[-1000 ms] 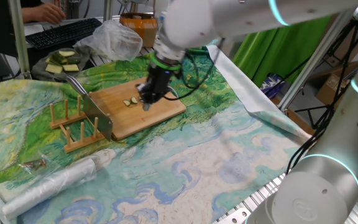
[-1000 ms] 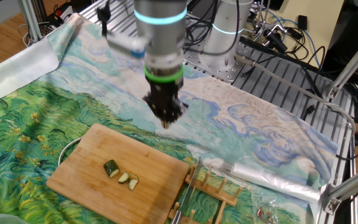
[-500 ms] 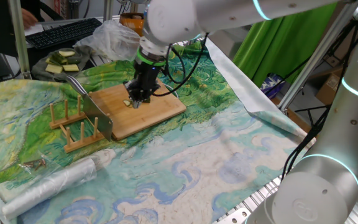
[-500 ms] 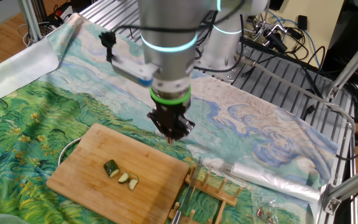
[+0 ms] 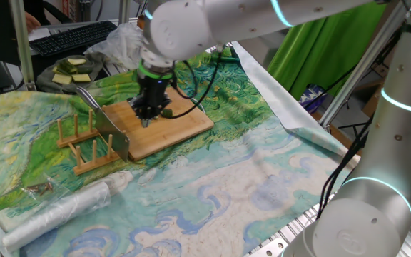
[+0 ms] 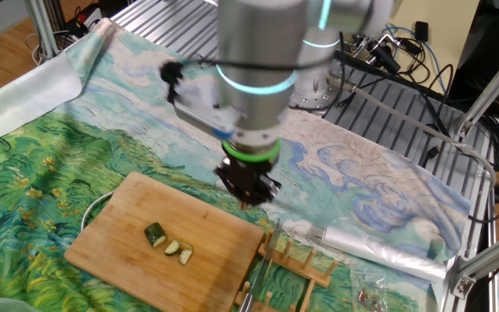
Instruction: Chop the cucumber into shreds
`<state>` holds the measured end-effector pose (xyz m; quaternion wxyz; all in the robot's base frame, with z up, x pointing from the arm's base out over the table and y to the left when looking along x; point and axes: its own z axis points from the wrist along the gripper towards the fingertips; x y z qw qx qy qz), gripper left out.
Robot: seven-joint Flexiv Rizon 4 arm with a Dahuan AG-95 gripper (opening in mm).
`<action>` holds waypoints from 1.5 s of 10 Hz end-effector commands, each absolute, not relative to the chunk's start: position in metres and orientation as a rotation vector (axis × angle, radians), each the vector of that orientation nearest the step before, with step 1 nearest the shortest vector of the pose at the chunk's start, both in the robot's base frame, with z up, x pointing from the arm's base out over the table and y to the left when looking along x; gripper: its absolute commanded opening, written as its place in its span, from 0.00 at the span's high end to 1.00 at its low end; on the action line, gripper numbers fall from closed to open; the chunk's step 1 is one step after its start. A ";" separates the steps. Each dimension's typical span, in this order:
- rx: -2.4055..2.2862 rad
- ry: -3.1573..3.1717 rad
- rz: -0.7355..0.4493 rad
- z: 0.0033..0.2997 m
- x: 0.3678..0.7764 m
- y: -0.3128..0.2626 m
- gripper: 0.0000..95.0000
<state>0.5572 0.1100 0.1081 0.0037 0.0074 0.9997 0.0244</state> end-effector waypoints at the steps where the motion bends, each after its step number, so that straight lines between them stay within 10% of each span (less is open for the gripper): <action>1: 0.020 3.152 0.050 0.111 0.557 0.116 1.00; 6: 0.056 3.154 0.058 0.113 0.556 0.118 1.00; 7: 0.052 3.151 0.060 0.113 0.556 0.118 0.80; 15: -0.013 3.157 0.129 0.113 0.556 0.118 0.80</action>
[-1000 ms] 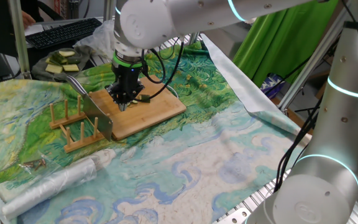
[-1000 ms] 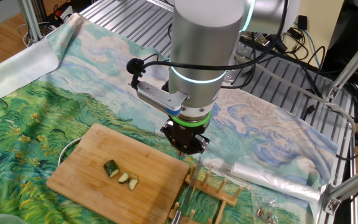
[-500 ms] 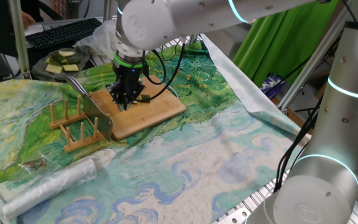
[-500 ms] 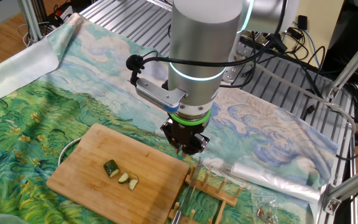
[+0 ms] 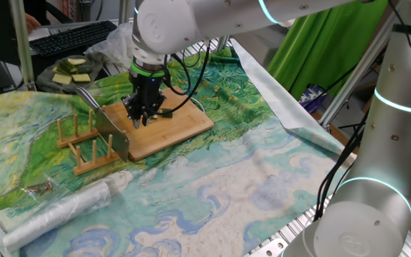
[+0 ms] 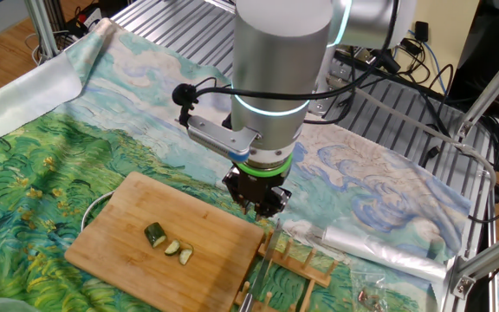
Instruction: Chop the cucumber into shreds
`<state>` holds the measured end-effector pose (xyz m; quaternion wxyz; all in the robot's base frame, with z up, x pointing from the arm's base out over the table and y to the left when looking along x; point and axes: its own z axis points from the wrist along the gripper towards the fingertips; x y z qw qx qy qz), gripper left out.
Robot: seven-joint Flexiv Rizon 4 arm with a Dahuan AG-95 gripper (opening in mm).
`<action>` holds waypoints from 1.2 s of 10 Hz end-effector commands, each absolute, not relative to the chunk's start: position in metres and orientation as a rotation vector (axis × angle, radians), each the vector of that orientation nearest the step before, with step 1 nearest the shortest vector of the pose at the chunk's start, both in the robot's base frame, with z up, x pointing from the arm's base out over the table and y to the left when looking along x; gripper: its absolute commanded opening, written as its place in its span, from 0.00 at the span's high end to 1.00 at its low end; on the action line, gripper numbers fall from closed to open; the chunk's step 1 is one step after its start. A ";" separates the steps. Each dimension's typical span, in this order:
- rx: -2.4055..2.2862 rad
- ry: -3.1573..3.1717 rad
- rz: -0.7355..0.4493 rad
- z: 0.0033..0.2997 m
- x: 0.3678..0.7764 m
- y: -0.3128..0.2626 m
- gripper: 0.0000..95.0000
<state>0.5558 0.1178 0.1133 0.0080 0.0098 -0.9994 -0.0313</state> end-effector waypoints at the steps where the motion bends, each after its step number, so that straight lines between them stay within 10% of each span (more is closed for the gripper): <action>1: 0.014 -3.115 -0.134 0.114 0.561 0.121 0.80; 12: 0.000 -3.111 -0.149 0.095 0.625 0.177 0.80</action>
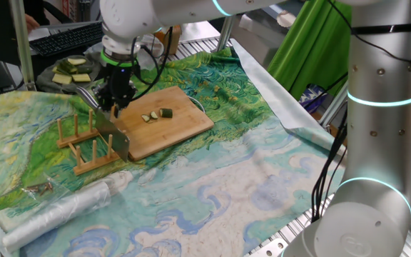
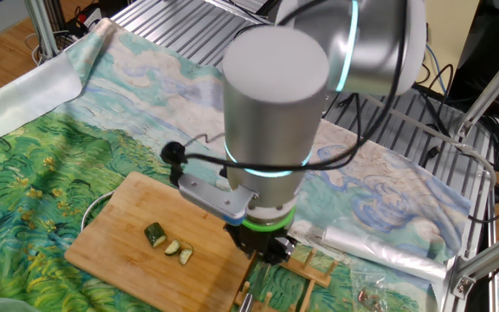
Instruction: Chop the cucumber into shreds
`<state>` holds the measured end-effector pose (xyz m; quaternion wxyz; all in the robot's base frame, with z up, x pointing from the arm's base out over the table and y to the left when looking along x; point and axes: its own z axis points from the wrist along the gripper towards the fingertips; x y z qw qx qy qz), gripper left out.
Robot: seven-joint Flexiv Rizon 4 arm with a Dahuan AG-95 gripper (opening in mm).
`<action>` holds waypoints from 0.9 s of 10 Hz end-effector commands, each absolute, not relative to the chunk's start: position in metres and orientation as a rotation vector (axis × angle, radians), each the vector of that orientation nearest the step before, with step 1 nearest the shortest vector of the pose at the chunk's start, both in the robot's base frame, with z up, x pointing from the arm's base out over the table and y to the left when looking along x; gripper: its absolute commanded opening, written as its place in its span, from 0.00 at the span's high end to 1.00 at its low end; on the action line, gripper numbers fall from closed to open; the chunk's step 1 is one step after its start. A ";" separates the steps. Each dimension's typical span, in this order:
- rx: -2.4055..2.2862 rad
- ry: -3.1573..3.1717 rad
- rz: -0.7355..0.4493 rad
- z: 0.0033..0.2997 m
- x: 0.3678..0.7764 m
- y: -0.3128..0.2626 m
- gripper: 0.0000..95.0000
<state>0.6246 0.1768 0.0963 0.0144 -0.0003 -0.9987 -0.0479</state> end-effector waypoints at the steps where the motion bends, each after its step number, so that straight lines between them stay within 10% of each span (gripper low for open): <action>1: 0.012 -3.112 -0.152 0.091 0.626 0.179 0.80; 9: 0.073 -3.116 -0.169 0.063 0.631 0.183 0.80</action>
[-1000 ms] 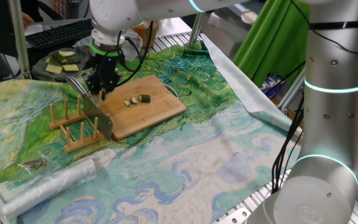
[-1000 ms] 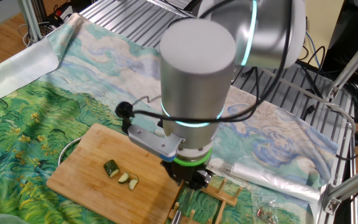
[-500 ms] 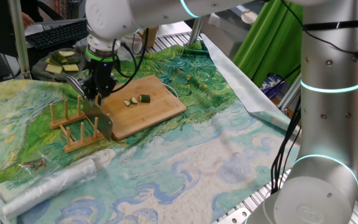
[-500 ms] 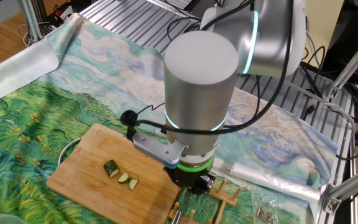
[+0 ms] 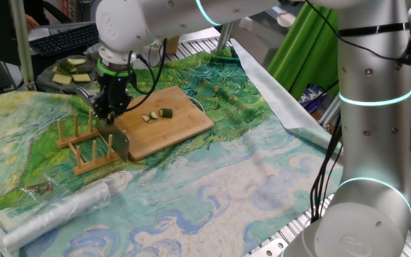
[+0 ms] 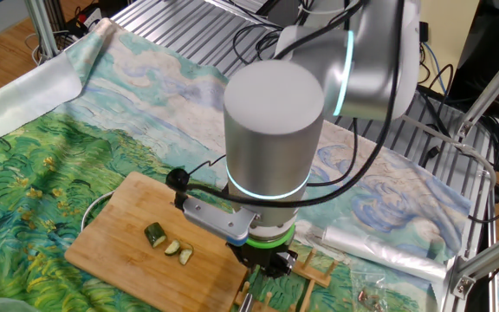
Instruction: Chop the cucumber into shreds
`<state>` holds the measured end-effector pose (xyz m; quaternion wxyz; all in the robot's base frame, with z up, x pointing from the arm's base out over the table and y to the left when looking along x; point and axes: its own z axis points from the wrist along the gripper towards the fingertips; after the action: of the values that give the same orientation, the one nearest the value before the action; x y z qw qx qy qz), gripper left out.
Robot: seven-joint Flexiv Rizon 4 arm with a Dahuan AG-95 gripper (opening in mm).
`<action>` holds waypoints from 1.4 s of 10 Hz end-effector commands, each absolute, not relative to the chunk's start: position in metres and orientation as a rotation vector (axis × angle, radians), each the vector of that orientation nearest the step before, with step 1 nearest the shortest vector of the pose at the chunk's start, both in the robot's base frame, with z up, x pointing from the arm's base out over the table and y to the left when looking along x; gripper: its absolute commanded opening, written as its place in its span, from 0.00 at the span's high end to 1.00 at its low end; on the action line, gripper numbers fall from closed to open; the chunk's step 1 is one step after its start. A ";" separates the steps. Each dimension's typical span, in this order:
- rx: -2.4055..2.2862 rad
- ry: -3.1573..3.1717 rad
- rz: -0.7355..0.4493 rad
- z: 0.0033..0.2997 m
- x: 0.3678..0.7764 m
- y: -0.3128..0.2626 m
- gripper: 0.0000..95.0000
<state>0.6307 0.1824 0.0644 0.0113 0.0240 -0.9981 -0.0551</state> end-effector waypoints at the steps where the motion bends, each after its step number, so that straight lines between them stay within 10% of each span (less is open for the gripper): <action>1: 0.085 -3.116 -0.171 0.059 0.632 0.183 0.80; 10: 0.120 -3.131 -0.188 0.032 0.631 0.190 0.80; 11: 0.121 -3.129 -0.188 0.031 0.631 0.190 1.00; 14: 0.118 -3.127 -0.176 0.031 0.631 0.191 1.00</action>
<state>0.6310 0.1913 0.0311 0.0042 0.0377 -0.9978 -0.0550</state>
